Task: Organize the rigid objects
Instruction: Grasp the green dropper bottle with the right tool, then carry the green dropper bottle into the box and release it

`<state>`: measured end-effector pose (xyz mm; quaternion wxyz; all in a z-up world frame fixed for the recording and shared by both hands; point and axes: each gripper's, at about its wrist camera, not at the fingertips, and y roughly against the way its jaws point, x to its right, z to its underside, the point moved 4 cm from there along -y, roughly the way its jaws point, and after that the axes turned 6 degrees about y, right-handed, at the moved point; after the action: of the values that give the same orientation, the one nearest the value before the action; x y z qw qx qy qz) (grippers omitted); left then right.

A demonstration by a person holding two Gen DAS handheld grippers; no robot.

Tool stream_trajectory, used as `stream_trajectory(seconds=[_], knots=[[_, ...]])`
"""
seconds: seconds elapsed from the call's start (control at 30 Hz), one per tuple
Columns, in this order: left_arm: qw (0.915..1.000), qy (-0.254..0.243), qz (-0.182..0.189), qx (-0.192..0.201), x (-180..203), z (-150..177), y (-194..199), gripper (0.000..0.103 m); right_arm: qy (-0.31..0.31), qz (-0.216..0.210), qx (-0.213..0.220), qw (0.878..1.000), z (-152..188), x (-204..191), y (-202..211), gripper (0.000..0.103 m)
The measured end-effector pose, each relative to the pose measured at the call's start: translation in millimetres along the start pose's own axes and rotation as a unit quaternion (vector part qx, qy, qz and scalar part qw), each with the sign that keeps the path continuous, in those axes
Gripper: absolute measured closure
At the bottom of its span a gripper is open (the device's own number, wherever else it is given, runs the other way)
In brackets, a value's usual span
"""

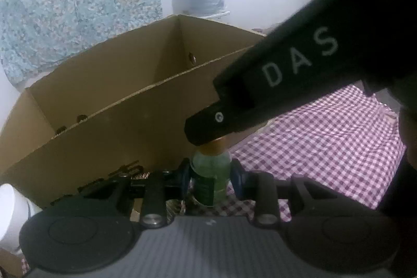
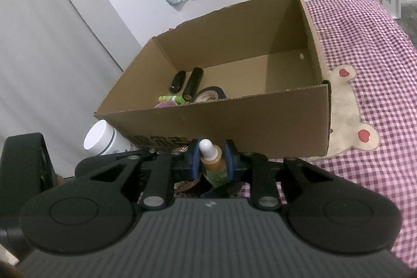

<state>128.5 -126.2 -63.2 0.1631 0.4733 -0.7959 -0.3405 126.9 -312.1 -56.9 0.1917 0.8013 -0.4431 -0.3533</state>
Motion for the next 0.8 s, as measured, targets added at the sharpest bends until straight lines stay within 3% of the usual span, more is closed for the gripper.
stream_trajectory(seconds=[0.3,0.37,0.57,0.7,0.8], knots=[[0.9991,0.008,-0.004,0.041,-1,-15,47,0.07,0.031,-0.005,0.02,0.999,-12,-27,35,0.084],[0.9984,0.01,-0.008,0.056,-2,-24,64,0.07,0.046,0.007,0.039,0.998,-21,-37,49,0.084],[0.996,0.021,-0.008,0.086,-19,-61,98,0.07,0.096,-0.016,0.075,0.992,-60,-67,76,0.084],[0.9966,0.035,-0.003,0.075,-39,-92,94,0.07,0.114,-0.029,0.082,0.99,-95,-78,74,0.084],[0.9977,0.054,0.008,0.042,-59,-113,74,0.07,0.107,-0.042,0.068,0.991,-125,-77,56,0.084]])
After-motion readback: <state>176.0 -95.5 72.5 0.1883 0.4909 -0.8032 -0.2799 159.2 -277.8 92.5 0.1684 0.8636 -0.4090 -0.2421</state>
